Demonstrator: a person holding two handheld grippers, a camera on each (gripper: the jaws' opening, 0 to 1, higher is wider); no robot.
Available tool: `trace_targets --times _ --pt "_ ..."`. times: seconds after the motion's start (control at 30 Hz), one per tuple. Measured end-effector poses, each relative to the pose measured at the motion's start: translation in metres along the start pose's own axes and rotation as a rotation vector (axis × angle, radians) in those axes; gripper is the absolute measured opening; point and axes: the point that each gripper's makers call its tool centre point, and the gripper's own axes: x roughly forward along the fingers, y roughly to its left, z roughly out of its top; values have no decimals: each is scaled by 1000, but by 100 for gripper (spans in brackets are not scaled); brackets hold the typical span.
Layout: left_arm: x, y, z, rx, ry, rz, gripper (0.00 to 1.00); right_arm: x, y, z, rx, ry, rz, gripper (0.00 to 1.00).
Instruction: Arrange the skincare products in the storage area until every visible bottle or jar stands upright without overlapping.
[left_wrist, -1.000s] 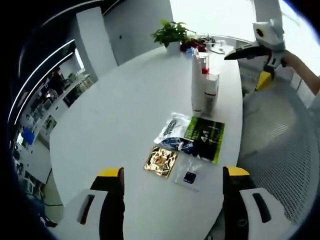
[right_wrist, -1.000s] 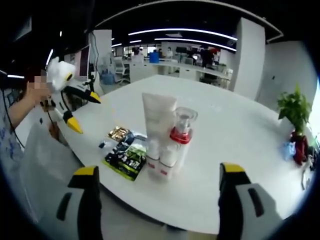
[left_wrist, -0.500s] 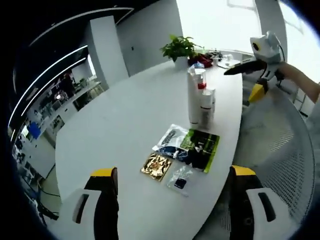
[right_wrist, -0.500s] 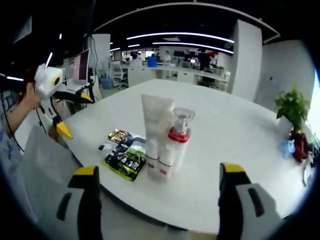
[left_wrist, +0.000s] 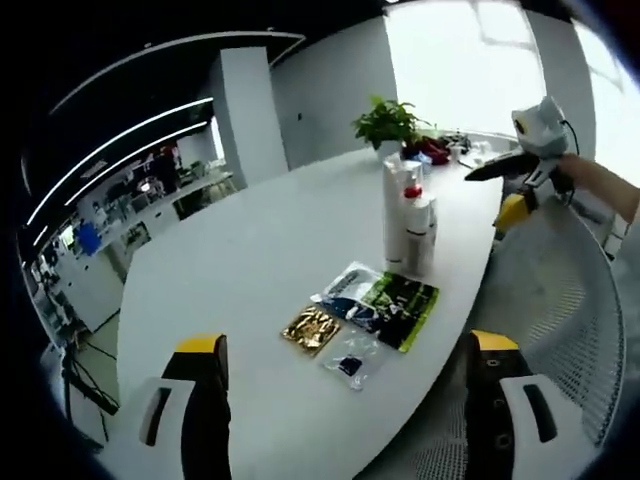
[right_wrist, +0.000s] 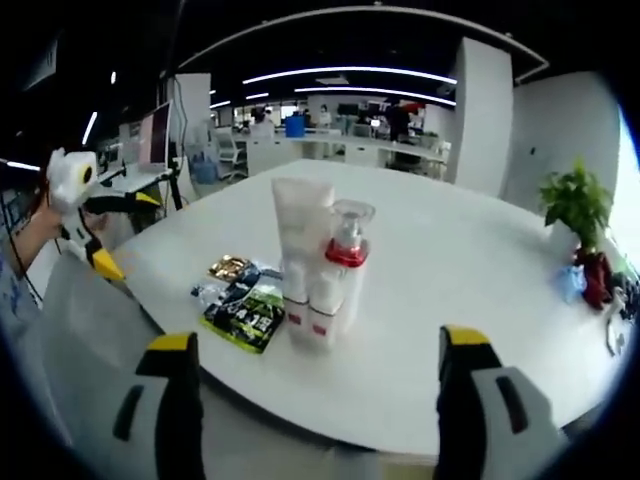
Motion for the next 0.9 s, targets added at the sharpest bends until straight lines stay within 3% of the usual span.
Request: trace_targets --times 0.1,0.2,0.33,0.5,0.7,0.9 --pt "-2 2 -1 -6 -17 33 97 1 1 -1 -3 -4 3 100" --pt "-1 4 -11 -7 3 83 97 3 1 -3 -7 -2 3 100" --pt "0 1 -18 -137 -24 102 97 3 0 -3 -2 -9 6 100" --pt "2 -4 -26 -76 7 131 96 4 1 -5 -6 -5 14 100" --pt "0 0 -22 -134 -28 143 93 5 2 -6 -4 0 23 100" --pt "-1 4 -17 -165 -85 163 90 6 6 -6 -72 -3 11 99"
